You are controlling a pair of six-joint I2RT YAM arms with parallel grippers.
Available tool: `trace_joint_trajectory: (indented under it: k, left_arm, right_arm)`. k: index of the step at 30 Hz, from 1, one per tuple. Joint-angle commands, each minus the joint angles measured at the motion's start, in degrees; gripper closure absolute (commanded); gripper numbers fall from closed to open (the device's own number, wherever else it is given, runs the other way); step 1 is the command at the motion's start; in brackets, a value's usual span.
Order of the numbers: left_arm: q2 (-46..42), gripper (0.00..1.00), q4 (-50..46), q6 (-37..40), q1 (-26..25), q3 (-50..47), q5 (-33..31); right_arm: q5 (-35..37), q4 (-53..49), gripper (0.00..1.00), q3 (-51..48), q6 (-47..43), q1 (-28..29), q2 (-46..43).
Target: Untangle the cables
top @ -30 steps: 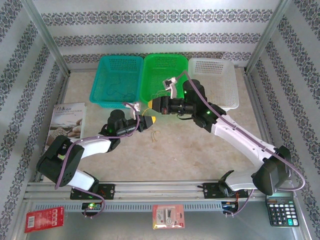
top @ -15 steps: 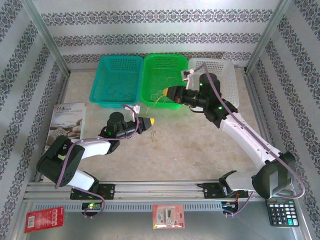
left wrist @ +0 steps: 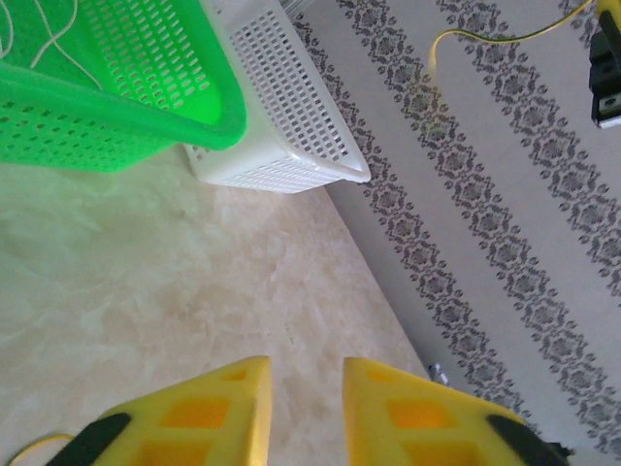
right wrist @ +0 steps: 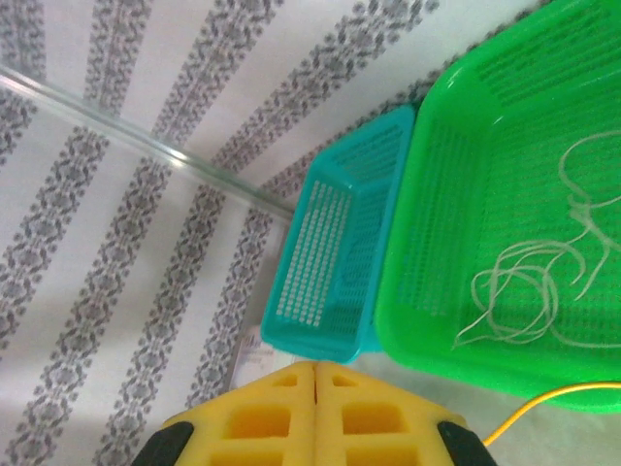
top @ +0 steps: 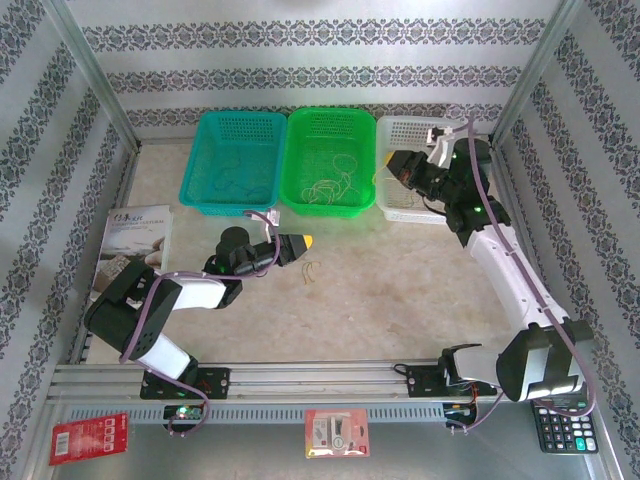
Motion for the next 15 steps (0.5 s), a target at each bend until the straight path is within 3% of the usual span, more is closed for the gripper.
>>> trace_joint_trajectory:
  k: [1,6,15]
  left_arm:
    - [0.1,0.65,3.1,-0.9,-0.4,2.6,0.8]
    - [-2.6,0.47,-1.9,0.6,-0.5,3.8,0.7]
    - [-15.1,0.23,-21.2,7.7,-0.5,4.7,-5.6]
  right_arm:
    - [0.8,1.9,1.00,2.4,0.6,-2.6,-0.7]
    - [2.4,2.1,1.00,4.4,0.4,-6.3,0.5]
    - [5.6,1.2,1.00,9.5,-2.1,-10.3,5.3]
